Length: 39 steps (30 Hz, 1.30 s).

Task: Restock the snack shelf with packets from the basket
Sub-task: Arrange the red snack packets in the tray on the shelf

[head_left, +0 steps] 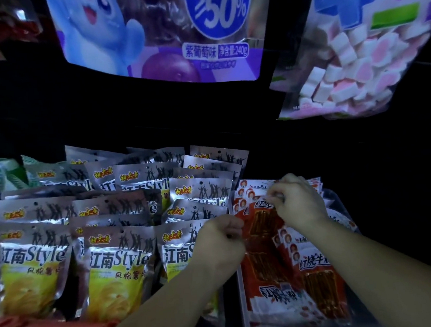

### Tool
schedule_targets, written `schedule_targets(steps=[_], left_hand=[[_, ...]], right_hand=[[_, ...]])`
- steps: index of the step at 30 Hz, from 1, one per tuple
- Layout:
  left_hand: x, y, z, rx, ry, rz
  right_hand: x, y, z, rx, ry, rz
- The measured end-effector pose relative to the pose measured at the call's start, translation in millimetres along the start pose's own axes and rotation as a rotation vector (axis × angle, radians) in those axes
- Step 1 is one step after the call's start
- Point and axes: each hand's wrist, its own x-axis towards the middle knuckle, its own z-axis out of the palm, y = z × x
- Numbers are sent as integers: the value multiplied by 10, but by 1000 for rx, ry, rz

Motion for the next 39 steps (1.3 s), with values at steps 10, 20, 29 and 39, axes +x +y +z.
schedule_targets(steps=[10, 20, 29, 39], left_hand=[[-302, 482, -339, -54, -60, 211], [-1231, 1028, -664, -310, -101, 247], [-1912, 1492, -1218, 102, -96, 434], [-2171, 1217, -1535, -29, 150, 373]], right_hand=[[-308, -571, -941, 490, -158, -77], [-1175, -1056, -1769, 1012, -232, 356], [-1873, -1523, -2221, 1076, -278, 208], [-2109, -1830, -2074, 1004, -224, 79]])
